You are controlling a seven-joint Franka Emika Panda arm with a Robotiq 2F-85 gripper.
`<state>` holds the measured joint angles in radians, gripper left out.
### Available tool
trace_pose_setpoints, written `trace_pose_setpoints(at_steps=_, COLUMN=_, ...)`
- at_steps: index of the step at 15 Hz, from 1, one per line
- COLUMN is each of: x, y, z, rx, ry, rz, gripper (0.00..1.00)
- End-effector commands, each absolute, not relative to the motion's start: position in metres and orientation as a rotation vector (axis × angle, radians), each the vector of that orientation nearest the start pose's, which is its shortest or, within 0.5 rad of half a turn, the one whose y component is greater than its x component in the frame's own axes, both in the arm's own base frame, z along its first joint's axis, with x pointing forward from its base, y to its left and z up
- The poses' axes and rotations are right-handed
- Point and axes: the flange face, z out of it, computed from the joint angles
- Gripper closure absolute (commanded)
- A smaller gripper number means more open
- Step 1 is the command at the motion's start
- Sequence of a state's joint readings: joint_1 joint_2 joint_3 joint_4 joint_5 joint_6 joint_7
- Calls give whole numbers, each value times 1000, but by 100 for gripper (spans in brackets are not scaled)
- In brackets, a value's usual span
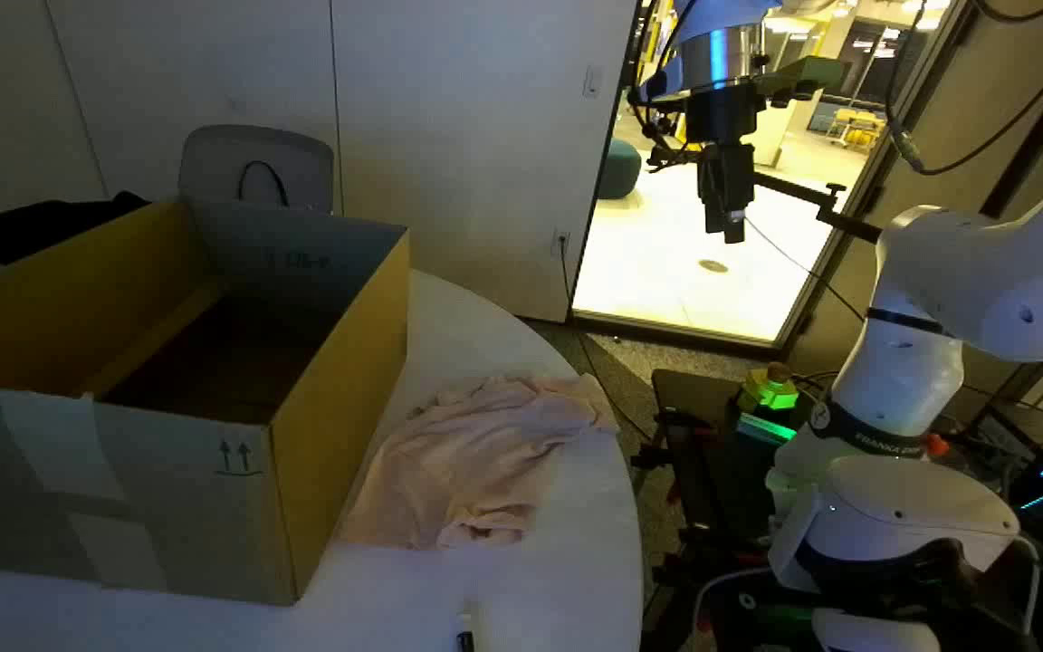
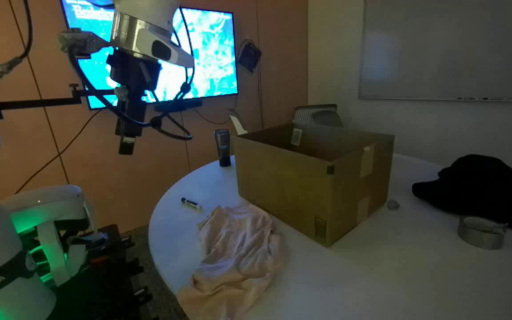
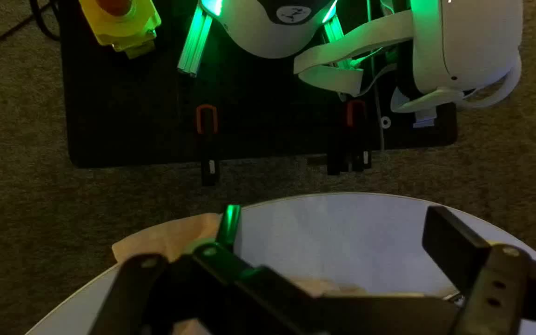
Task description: Put the marker in the shirt, fold the shirt then put it in the box
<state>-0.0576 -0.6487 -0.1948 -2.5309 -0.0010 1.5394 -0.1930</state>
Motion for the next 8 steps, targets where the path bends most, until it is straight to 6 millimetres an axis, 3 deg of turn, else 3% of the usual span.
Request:
trace_pose_setpoints(at_steps=1, x=304, y=-82, z=463, rx=-2921, ry=0, rz=471, gripper=0)
trace_pose_setpoints(at_steps=8, x=311, y=-76, z=462, rx=-2945, ry=-24, rz=451, gripper=0)
